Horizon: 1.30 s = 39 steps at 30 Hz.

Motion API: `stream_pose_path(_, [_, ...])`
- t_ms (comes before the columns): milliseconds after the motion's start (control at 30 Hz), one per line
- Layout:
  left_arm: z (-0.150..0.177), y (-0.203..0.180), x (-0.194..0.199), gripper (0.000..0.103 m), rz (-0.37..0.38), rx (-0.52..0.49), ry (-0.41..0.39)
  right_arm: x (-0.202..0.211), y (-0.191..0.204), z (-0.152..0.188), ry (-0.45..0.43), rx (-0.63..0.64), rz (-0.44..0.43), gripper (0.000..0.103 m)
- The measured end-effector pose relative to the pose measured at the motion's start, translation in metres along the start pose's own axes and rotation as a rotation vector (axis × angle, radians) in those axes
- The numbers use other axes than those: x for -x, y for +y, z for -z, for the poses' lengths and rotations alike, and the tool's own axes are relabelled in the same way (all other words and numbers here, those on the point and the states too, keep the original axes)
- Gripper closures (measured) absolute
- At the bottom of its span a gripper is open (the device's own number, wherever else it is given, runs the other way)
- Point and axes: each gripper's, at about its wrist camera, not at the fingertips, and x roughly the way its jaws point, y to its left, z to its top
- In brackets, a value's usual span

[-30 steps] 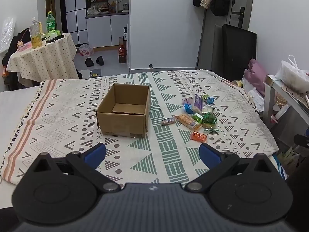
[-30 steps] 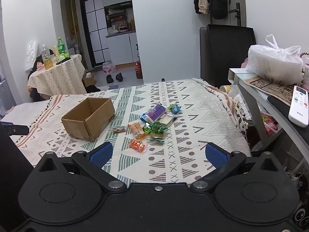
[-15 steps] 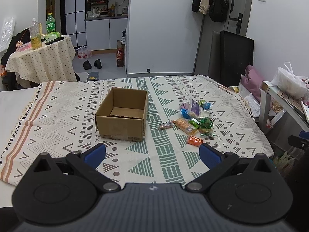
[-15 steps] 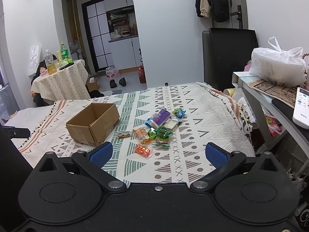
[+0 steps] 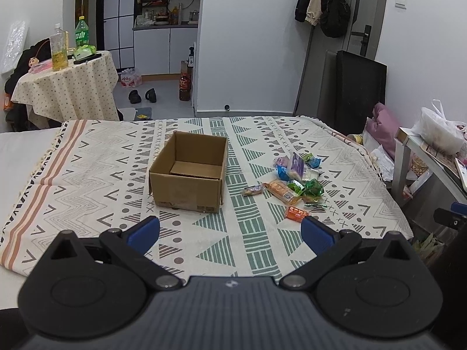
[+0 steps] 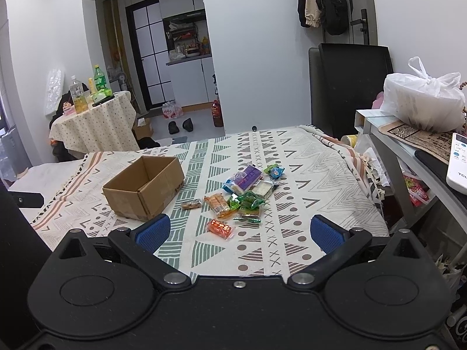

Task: Organize snacks

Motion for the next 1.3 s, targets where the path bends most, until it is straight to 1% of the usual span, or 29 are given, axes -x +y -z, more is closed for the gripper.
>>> stream_pose_path(567, [-0.001,0.007,0.004,0.001,0.001,0.002,-0.002,-0.001,0.002,0.000,0.000,0.010,0.012,0.000])
stream_pose_path(933, [-0.002,0.007,0.004,0.001,0.011,0.003,-0.006,-0.004,0.002,-0.002,-0.002,-0.002,-0.003,0.000])
stream_pose_path(1300, [-0.006,0.009,-0.018,0.001,0.035,0.001,0.009,-0.022,0.002,-0.001,0.026,0.039,-0.002,0.000])
